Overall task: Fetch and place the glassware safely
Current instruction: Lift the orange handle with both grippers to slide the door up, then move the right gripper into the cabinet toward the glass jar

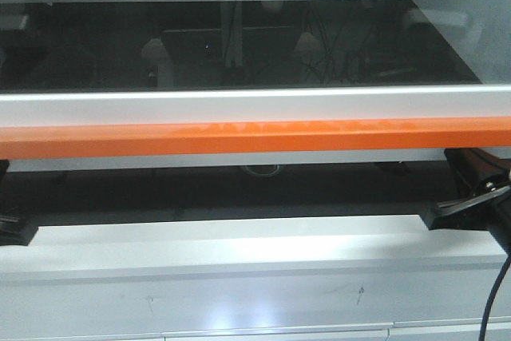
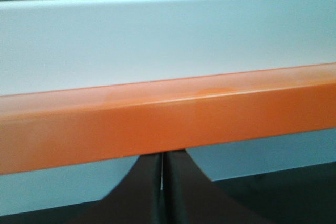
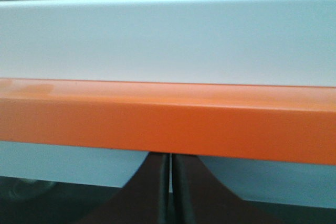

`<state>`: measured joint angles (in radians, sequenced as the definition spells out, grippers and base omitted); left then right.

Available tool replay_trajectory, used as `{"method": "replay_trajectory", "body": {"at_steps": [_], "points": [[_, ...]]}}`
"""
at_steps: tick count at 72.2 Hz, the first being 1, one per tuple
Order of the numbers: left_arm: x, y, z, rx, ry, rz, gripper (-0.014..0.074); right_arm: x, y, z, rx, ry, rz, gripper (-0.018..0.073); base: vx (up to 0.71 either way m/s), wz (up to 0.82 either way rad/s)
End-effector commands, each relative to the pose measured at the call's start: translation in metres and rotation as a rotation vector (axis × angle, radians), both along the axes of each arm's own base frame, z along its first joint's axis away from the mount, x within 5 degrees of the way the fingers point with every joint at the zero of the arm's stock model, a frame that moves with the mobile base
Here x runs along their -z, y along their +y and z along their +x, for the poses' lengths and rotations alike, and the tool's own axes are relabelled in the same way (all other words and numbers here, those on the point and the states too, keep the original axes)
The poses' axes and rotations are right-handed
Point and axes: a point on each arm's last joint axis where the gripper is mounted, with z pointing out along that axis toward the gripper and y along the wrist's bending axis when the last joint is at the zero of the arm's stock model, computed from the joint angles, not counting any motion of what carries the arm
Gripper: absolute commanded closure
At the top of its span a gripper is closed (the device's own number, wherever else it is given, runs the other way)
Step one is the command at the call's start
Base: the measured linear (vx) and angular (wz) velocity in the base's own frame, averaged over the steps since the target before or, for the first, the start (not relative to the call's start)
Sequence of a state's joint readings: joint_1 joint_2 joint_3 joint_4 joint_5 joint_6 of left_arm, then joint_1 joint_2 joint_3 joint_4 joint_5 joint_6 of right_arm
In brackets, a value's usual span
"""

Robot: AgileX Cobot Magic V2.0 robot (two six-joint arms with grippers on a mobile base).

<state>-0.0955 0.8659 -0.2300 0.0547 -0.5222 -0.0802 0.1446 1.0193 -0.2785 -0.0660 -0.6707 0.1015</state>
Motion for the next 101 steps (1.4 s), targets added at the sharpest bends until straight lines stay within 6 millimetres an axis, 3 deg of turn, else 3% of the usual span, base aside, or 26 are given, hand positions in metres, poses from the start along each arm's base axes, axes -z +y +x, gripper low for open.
{"method": "replay_trajectory", "body": {"at_steps": [1, 14, 29, 43, 60, 78, 87, 94, 101], "points": [[-0.051, 0.000, -0.007, 0.013, -0.350, -0.063, 0.0603, -0.050, 0.000, -0.004, -0.015, -0.305, 0.063, 0.0560, 0.00, 0.00], [-0.061, 0.001, -0.011, 0.008, -0.333, -0.059, 0.0603, -0.066, 0.003, -0.009, -0.040, -0.324, 0.021, 0.0560, 0.00, 0.00], [-0.073, 0.002, -0.020, 0.003, -0.297, -0.065, 0.0603, -0.065, 0.002, -0.017, -0.040, -0.245, -0.018, 0.0560, 0.00, 0.00], [-0.072, 0.003, -0.040, 0.004, -0.234, -0.017, 0.0603, -0.067, 0.001, -0.035, -0.056, -0.184, -0.067, 0.0560, 0.00, 0.00], [-0.070, 0.009, -0.071, -0.020, -0.173, -0.006, 0.0603, -0.072, -0.004, -0.063, -0.054, -0.145, -0.007, 0.0560, 0.00, 0.00], [-0.061, 0.013, -0.099, -0.043, -0.107, 0.004, 0.0603, -0.046, -0.006, -0.089, -0.079, -0.143, 0.001, 0.0560, 0.00, 0.00], [-0.045, 0.014, -0.105, -0.048, -0.067, 0.010, 0.0603, -0.026, -0.006, -0.093, -0.086, -0.106, 0.028, 0.0560, 0.00, 0.00], [-0.026, 0.014, -0.107, -0.040, -0.037, -0.027, 0.0603, -0.027, -0.005, -0.094, -0.092, -0.116, 0.025, 0.0560, 0.00, 0.00], [-0.026, 0.014, -0.109, -0.036, -0.069, -0.040, 0.0603, -0.023, -0.007, -0.093, -0.070, -0.079, 0.013, 0.0560, 0.00, 0.00]]}}
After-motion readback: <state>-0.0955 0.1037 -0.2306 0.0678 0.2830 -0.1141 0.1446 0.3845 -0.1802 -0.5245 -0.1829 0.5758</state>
